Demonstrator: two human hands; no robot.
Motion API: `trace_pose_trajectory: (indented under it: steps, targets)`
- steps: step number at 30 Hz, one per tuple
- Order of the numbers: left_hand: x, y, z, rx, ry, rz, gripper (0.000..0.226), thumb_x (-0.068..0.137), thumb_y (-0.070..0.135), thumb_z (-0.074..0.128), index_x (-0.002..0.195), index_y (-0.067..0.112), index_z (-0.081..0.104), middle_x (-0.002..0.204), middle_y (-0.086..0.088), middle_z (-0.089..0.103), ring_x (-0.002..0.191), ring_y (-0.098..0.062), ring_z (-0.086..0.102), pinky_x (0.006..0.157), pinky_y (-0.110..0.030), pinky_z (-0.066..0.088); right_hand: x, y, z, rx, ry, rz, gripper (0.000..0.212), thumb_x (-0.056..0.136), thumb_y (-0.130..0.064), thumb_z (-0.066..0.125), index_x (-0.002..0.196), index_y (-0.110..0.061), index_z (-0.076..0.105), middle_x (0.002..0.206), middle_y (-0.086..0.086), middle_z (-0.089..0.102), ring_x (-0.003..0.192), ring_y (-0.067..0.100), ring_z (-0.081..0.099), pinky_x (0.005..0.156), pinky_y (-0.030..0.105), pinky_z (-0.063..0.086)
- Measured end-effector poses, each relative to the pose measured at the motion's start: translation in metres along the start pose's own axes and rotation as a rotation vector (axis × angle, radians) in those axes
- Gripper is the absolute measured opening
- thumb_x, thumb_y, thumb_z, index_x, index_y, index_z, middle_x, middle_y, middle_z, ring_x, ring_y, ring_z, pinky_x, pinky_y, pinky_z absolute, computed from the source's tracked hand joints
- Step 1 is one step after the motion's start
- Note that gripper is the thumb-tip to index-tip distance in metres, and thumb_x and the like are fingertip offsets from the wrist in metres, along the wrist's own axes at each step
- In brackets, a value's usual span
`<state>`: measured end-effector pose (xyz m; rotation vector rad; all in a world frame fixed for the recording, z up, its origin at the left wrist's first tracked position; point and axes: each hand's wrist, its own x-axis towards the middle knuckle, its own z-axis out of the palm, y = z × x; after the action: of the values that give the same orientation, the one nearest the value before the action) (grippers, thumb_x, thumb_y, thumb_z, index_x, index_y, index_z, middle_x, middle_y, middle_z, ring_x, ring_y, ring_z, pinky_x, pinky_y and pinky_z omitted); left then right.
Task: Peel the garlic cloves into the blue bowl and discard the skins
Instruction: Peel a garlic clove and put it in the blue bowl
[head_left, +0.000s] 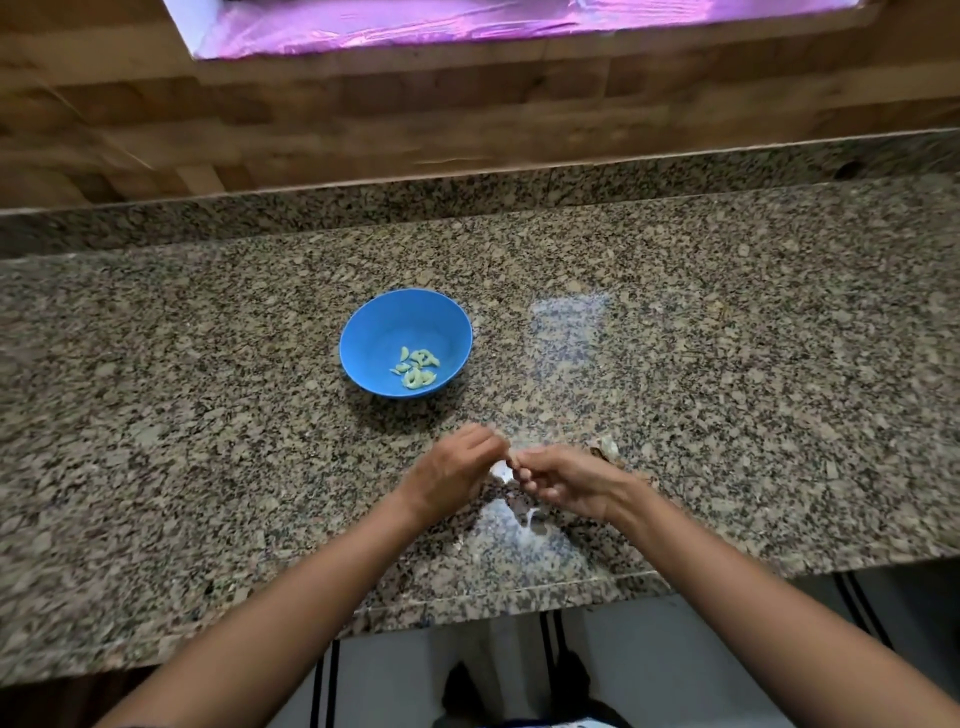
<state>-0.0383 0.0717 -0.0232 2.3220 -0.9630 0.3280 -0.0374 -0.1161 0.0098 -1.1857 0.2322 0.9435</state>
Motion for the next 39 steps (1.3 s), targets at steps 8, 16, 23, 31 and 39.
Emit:
trace_pose_trajectory:
  steps: [8,16,23,31,39]
  targets:
    - [0.019,0.028,-0.009,-1.422,-0.25,-1.332,0.025,0.1,0.009,0.035,0.081,0.009,0.05,0.062,0.001,0.04,0.047,-0.005,0.037,0.042,-0.012,0.029,0.013,0.034,-0.003,-1.204,0.545,-0.856,0.014,0.085,-0.005,0.063,0.096,-0.004,0.071,0.082,0.005,0.07,0.067,0.015,0.065,0.064,0.02,0.054]
    - [0.007,0.032,0.003,-1.181,-0.082,-1.185,0.026,0.099,0.017,0.044,0.083,0.005,0.059,0.061,0.0,0.052,0.051,-0.008,0.043,0.047,-0.015,0.037,0.008,0.042,0.011,-0.187,0.681,-0.3,0.012,0.082,-0.012,0.069,0.075,-0.003,0.07,0.064,0.013,0.068,0.044,0.014,0.056,0.045,0.029,0.048]
    - [0.008,0.034,0.007,-0.824,-0.065,-1.007,0.032,0.098,0.015,0.049,0.068,0.011,0.061,0.053,0.004,0.053,0.047,-0.007,0.043,0.046,-0.015,0.035,0.001,0.045,0.01,-0.528,0.514,-0.401,0.015,0.09,-0.015,0.059,0.101,-0.017,0.07,0.065,-0.009,0.065,0.05,0.011,0.057,0.049,0.026,0.051]
    - [0.005,0.028,0.008,-0.361,-0.217,-0.735,0.026,0.099,0.021,0.044,0.081,0.009,0.059,0.07,0.004,0.057,0.064,-0.008,0.048,0.06,-0.029,0.04,-0.003,0.032,0.015,-0.16,0.384,-0.271,0.023,0.092,-0.019,0.057,0.088,0.0,0.069,0.06,0.006,0.065,0.034,0.012,0.049,0.034,0.023,0.044]
    - [-0.001,0.034,-0.003,-0.259,-0.24,-0.646,0.026,0.099,0.018,0.043,0.075,0.02,0.051,0.066,0.008,0.049,0.058,-0.003,0.04,0.053,-0.015,0.03,-0.009,0.017,0.003,-0.496,0.266,-0.305,0.009,0.084,-0.017,0.065,0.08,-0.013,0.072,0.069,0.008,0.068,0.049,0.02,0.052,0.046,0.023,0.041]
